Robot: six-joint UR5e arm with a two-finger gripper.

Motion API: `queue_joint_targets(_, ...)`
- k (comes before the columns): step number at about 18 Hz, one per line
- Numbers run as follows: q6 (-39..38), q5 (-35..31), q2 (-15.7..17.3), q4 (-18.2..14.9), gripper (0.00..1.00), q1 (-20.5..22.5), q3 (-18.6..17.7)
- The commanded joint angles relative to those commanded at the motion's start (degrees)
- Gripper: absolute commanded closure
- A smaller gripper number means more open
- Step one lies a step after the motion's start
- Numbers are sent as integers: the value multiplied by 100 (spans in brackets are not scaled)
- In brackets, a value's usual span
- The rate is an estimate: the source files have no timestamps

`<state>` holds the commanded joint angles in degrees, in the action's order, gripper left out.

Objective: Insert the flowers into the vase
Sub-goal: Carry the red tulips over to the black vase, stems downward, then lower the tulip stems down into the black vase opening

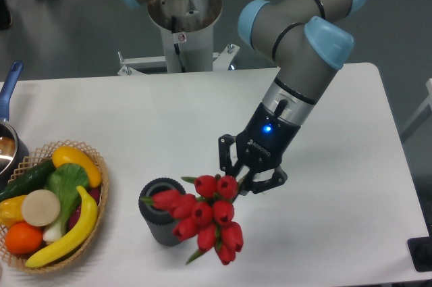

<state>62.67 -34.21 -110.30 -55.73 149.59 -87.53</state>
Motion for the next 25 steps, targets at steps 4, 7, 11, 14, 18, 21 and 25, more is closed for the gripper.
queue_joint_targets(4, -44, 818, 9, 712, 100, 18, -264)
queue_joint_targets(7, -44, 1090, 9, 722, 100, 53, -273)
queue_joint_targets(11, -44, 1557, 44, 722, 100, 53, -273)
queue_joint_targets(14, -44, 1820, 114, 722, 100, 44, -282)
queue_joint_targets(18, -53, 2225, 193, 722, 100, 18, -290)
queue_joint_targets(21, -53, 2488, 202, 722, 100, -17, -290)
queue_joint_targets(25, -53, 2550, 193, 722, 100, -70, -308)
